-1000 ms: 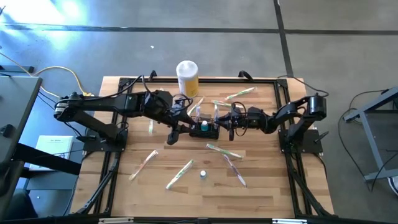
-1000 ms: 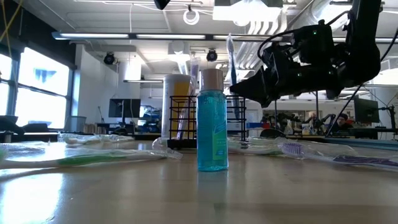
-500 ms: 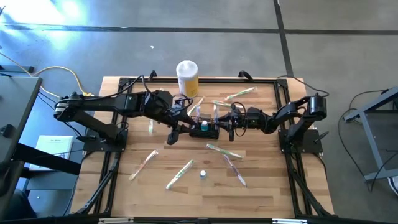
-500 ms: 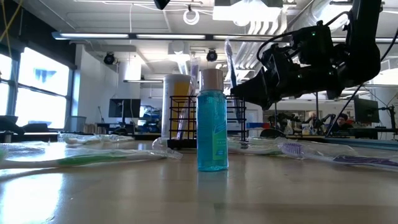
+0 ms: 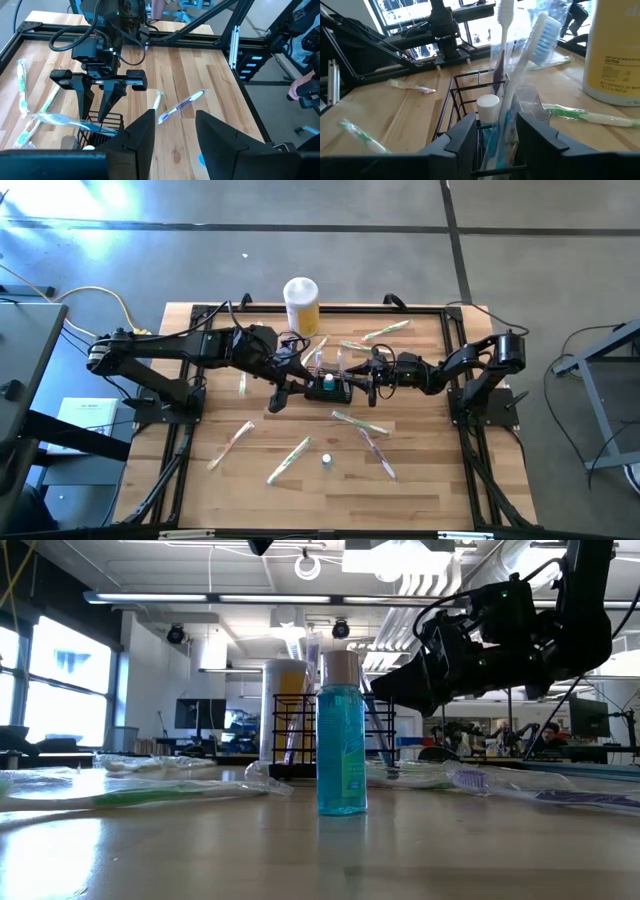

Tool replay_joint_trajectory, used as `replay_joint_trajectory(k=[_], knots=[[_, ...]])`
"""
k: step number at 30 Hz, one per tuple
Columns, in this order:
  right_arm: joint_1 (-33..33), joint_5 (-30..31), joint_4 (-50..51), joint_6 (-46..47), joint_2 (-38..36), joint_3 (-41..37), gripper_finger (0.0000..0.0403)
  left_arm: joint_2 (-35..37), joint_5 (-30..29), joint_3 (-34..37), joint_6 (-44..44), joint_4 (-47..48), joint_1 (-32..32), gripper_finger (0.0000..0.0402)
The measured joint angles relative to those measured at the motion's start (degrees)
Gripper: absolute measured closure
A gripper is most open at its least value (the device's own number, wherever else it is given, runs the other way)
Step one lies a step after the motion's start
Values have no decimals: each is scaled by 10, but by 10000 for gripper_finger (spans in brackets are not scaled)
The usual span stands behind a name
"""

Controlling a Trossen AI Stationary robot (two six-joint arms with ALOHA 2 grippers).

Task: Pick & Place toothbrushing station
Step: Put the blue toothbrush into the right section wire organizer, then put the blue mouthwash into the middle section wire organizer

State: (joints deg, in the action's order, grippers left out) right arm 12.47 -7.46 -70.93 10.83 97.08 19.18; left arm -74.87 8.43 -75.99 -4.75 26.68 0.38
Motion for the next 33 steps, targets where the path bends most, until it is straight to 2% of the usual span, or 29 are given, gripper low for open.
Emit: replay_joint_trajectory(k=[7,13,19,26,30,33], knots=[[-8,5,-33,-13,-19,0,268,0,14,0,0,0,0,264],[-28,61,-20,-52,-65,0,268,0,45,0,0,0,0,264],[-40,90,59,-49,-142,0,268,0,67,0,0,0,0,264],[-91,87,243,-47,-302,8,268,23,74,0,0,20,0,264],[-143,118,456,-34,-394,63,268,44,76,0,-1,59,0,264],[-187,160,630,-30,-430,124,268,63,76,0,-9,112,0,264]])
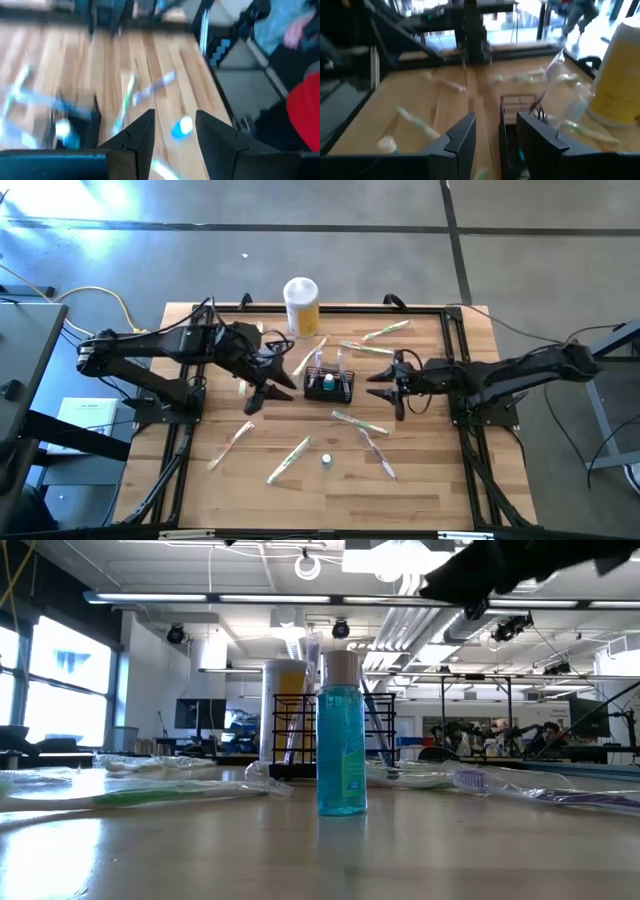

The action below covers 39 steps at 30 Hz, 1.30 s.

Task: Pick & Place toothbrushing station
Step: Put the blue mouthwash into the middle section wire organizer

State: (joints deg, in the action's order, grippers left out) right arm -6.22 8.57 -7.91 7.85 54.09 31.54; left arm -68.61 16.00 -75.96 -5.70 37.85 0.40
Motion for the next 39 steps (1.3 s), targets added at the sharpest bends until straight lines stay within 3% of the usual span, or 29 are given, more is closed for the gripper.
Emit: replay_joint_trajectory(k=[8,17,27,34,39], knots=[[-105,23,225,31,-1,169,268,22,-3,0,-35,159,12,264],[-192,53,307,31,92,332,268,21,-26,0,-92,163,125,264],[-211,58,519,-4,240,507,268,10,-247,0,-293,150,315,264],[-212,-62,536,-57,285,542,268,-35,-429,0,-431,103,437,264],[-209,-21,540,-3,288,542,268,-94,-492,0,-495,62,479,264]])
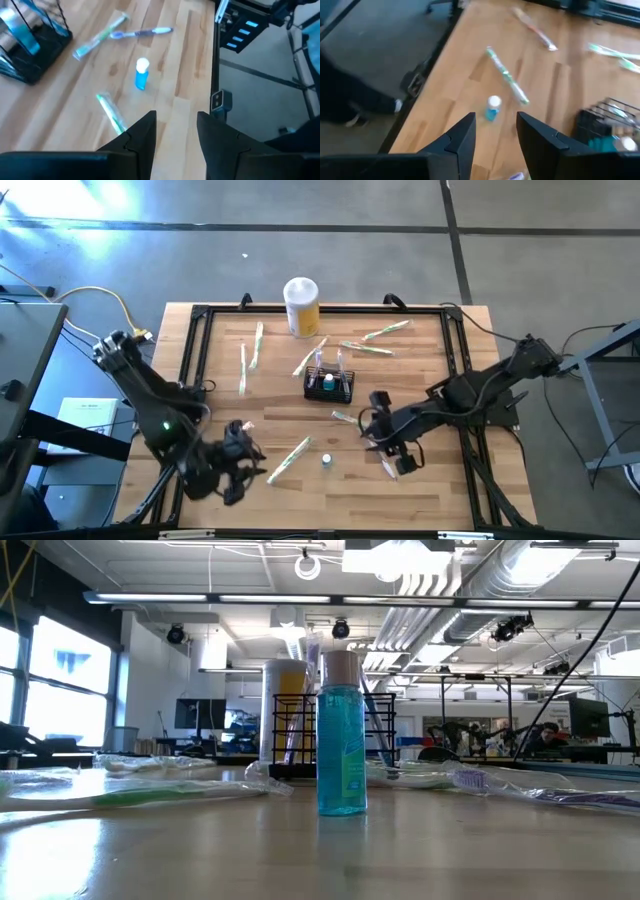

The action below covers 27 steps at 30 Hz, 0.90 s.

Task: Pick & Place toothbrushing station
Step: Put the blue mouthwash into the middle section wire organizer

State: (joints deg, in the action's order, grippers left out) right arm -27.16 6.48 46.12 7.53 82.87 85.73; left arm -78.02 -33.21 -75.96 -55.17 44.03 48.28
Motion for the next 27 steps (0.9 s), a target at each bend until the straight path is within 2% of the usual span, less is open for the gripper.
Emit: replay_joint_trajectory(k=[6,11,16,22,27], knots=[[0,-34,-15,1,0,0,268,-72,-1,0,-52,-75,11,264],[-4,-31,-53,35,0,0,257,-106,12,0,-54,-143,9,264],[-5,-34,-81,69,8,0,214,-119,24,0,-54,-179,9,264],[-10,-39,-91,31,44,0,151,-119,30,0,-54,-177,17,264],[2,-38,-99,8,101,0,136,-119,31,0,-53,-177,18,264]])
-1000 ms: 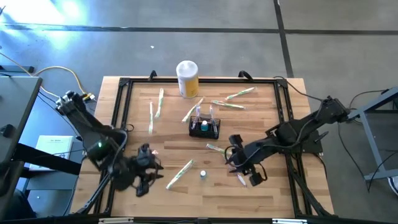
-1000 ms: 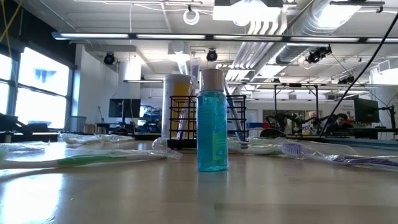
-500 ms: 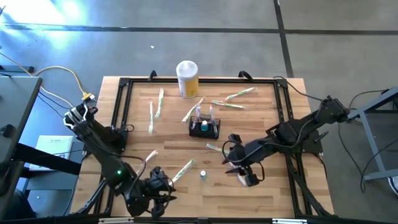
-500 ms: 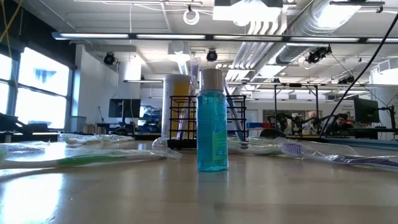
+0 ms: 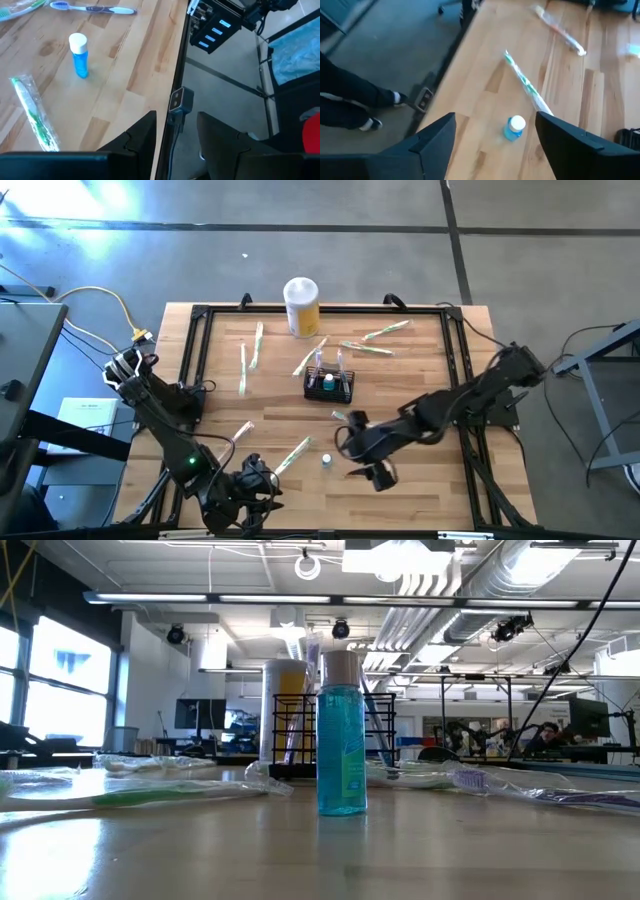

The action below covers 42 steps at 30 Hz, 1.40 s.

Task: Pick & Place toothbrushing station
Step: Put the blue mouthwash into the middle section wire organizer

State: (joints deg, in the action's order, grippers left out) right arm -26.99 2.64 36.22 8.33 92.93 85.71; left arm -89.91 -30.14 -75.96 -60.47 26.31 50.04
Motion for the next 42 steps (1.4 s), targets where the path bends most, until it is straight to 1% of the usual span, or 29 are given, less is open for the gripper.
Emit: replay_joint_trajectory(k=[2,7,12,18,27,34,36,42], knots=[[7,-2,-2,-6,21,0,138,0,0,0,1,2,0,264],[28,-41,-11,-11,58,0,143,0,1,0,6,4,0,264],[45,-28,-15,-16,87,0,144,0,0,0,19,5,0,264],[57,-43,-23,-71,116,0,144,0,0,0,21,8,0,264],[77,-47,-32,-114,133,0,144,0,-1,0,22,8,0,264],[84,-58,-35,-130,149,-2,144,0,-1,0,23,9,0,264],[84,-60,-54,-131,155,0,144,0,-1,0,23,11,0,264],[85,-76,-46,-133,181,-1,144,0,-1,0,23,13,0,264]])
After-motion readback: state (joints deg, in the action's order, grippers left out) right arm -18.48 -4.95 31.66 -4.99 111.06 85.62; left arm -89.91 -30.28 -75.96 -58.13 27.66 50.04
